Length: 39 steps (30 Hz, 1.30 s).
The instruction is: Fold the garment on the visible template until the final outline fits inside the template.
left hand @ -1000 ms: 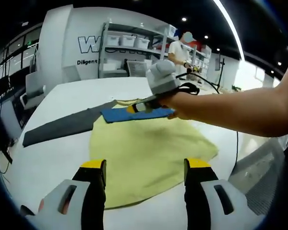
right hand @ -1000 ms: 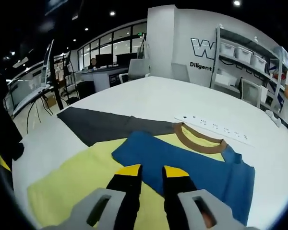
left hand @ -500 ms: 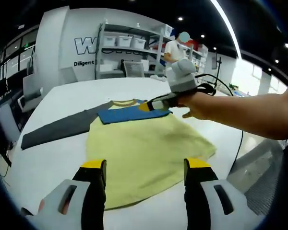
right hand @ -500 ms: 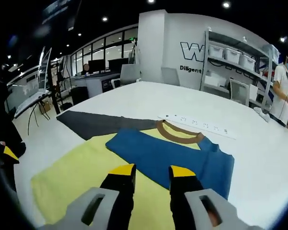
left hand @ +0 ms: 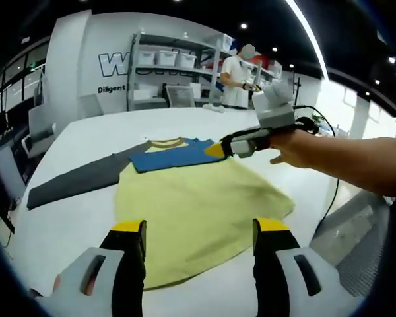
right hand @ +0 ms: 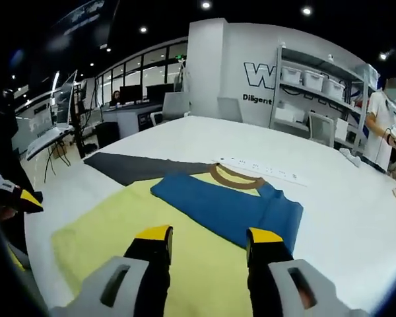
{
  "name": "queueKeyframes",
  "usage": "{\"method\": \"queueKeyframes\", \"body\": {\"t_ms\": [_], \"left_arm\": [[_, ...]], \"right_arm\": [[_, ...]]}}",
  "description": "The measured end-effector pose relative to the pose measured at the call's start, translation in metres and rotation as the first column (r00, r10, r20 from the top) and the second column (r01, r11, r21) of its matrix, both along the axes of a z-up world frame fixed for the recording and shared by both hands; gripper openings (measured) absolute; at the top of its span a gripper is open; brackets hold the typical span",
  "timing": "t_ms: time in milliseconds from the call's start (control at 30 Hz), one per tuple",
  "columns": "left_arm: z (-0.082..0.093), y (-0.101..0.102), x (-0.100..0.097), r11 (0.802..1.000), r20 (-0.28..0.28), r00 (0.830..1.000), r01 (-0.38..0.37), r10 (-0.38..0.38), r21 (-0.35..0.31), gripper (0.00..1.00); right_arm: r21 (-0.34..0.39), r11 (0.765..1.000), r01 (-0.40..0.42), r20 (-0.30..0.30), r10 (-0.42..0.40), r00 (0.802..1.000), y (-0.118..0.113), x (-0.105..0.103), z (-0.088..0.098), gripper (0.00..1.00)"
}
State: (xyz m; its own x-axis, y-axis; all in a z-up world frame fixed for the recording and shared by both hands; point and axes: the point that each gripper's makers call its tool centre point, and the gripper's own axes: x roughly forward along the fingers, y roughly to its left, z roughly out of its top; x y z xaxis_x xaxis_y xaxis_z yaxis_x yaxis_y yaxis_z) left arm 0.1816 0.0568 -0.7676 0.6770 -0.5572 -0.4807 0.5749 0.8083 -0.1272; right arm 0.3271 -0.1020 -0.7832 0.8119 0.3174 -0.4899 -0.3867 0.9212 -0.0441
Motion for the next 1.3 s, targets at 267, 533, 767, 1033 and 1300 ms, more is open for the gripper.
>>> {"method": "queueKeyframes", "body": {"t_ms": [267,533,767,1033,1300], "left_arm": [[0.001,-0.001,0.000,1.000,0.007,1.000,0.003,-0.003,0.000,0.61],[0.002,0.000,-0.001,1.000,0.012,1.000,-0.001,0.001,-0.004,0.61],[0.003,0.001,-0.001,1.000,0.012,1.000,-0.005,0.005,-0.010,0.61],[0.002,0.000,-0.002,1.000,0.008,1.000,-0.006,0.006,-0.011,0.61],[0.003,0.008,0.001,0.999,0.001,0.999,-0.042,0.042,-0.025,0.60]], "right_arm": [[0.047,0.998,0.043,0.042,-0.045,0.998,-0.009,-0.027,0.019,0.54],[0.038,0.998,0.049,0.108,-0.053,0.993,-0.013,-0.055,0.042,0.58],[0.064,0.995,0.074,0.157,-0.083,0.984,-0.023,-0.083,0.061,0.61],[0.039,0.994,0.099,0.162,-0.104,0.981,-0.030,-0.096,0.051,0.72],[0.033,0.998,0.057,0.172,-0.061,0.983,-0.017,-0.093,0.053,0.70]]}}
